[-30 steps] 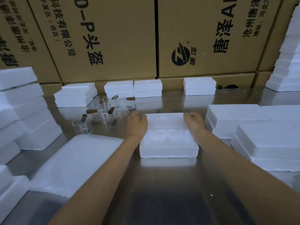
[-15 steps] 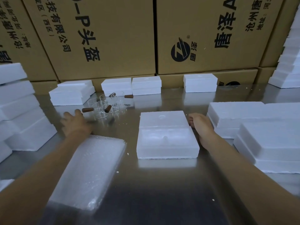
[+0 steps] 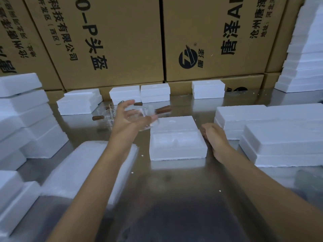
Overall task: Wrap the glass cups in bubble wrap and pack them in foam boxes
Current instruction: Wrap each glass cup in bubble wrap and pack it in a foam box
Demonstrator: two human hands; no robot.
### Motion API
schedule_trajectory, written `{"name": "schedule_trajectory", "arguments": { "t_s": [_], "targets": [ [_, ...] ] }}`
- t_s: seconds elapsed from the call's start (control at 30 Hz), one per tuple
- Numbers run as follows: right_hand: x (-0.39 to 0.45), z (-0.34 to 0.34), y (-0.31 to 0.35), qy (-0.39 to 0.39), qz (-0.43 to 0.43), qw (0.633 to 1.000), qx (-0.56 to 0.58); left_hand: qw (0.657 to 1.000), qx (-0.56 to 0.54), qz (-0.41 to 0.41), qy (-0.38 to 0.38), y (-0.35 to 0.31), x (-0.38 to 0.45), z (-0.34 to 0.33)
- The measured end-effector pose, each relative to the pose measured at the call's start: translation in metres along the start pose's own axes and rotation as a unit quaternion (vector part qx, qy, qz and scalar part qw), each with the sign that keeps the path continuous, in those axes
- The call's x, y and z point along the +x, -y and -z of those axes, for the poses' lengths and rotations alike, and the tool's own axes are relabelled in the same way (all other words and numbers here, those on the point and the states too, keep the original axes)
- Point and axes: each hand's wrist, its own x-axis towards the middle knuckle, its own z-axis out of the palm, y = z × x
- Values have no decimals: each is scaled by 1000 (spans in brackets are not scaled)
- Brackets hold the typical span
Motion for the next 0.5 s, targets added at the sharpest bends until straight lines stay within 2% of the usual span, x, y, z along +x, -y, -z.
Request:
{"name": "schedule_trajectory", "arguments": {
  "t_s": [0.07, 0.17, 0.3, 0.5],
  "targets": [
    [-26, 5, 5, -34, 114, 991, -54, 996, -62, 25, 61, 6, -22, -13],
    [-68, 8, 10, -54, 206, 977, -3, 982, -113, 84, 127, 24, -45, -29],
    [-108, 4, 0, -42, 201, 977, 59, 957, -128, 170, 196, 45, -58, -39],
    [-114, -5, -19, -35, 185, 980, 66, 974, -119, 141, 135, 66, -50, -52]
  ]
}}
